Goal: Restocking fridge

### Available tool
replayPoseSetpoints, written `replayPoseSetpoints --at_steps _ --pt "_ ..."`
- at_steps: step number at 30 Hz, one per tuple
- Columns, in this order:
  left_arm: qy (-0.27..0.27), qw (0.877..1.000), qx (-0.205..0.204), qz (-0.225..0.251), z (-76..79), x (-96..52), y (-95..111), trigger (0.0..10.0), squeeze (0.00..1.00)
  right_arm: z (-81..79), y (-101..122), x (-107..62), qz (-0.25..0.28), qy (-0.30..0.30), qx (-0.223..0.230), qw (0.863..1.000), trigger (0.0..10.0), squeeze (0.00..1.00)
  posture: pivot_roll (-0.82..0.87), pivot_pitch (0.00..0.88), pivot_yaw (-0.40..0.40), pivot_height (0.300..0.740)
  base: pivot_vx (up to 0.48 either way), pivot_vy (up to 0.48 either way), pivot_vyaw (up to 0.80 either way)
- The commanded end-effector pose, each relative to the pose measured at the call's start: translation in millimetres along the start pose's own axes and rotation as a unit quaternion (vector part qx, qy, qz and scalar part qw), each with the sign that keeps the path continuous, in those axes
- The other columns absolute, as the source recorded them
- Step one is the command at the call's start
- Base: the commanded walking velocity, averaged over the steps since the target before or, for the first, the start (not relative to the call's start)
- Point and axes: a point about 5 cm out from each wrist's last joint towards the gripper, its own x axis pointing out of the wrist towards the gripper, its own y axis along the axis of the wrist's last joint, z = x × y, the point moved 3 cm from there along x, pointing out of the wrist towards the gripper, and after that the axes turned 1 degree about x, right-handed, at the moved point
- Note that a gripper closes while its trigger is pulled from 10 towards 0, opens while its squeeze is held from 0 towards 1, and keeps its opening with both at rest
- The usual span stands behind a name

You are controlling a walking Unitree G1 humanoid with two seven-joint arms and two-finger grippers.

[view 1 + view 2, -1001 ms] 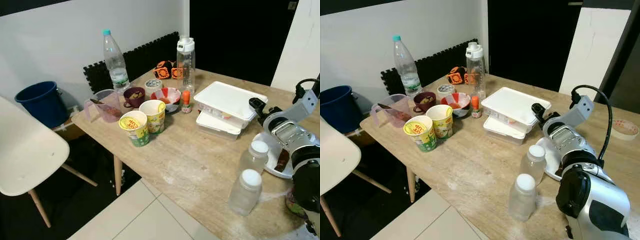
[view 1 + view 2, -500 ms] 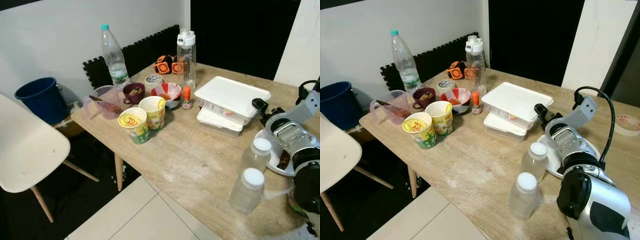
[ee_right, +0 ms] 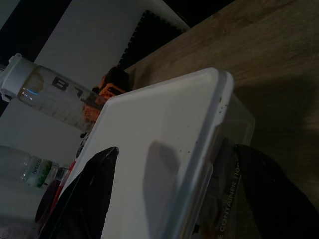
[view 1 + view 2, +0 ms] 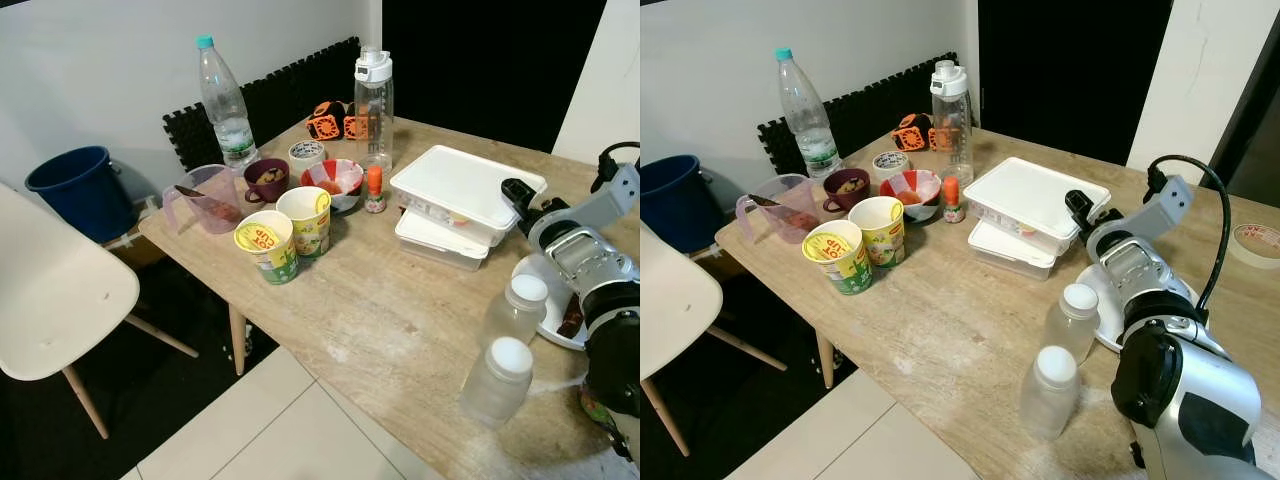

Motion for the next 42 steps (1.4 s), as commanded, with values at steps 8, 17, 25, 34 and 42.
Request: replayPoseSetpoints --at_steps 8,17,25,34,42 --pt "0.012 1.000 0.008 -0.008 -13.1 -4.6 -5.4 10.0 0.00 -5.7 -11.5 3.5 -0.023 -0.016 -0.005 1.000 10.0 0.00 0.05 0.096 0.102 0.740 0.000 0.000 0.00" --pt "0.014 1.000 0.008 -0.009 -14.5 -5.8 -8.2 10.0 0.00 -5.8 -13.6 4.5 -0.025 -0.036 0.000 0.999 10.0 0.00 0.06 0.100 0.100 0.740 0.000 0.000 0.00" --pt "0.013 1.000 0.007 -0.009 -14.9 -6.1 -8.4 10.0 0.00 -10.1 -13.4 5.9 -0.018 -0.032 0.015 0.999 10.0 0.00 0.06 0.100 0.100 0.740 0.000 0.000 0.00" --pt "0.013 1.000 0.008 -0.008 -15.1 -6.2 -8.2 10.0 0.00 -12.2 -15.1 6.1 -0.013 -0.019 0.043 0.999 10.0 0.00 0.07 0.098 0.101 0.740 0.000 0.000 0.00" --pt "0.014 1.000 0.008 -0.006 -16.8 -6.5 -7.3 10.0 0.00 16.9 -26.8 -2.0 -0.015 -0.066 0.083 0.994 10.0 0.00 0.08 0.094 0.103 0.740 0.000 0.000 0.00"
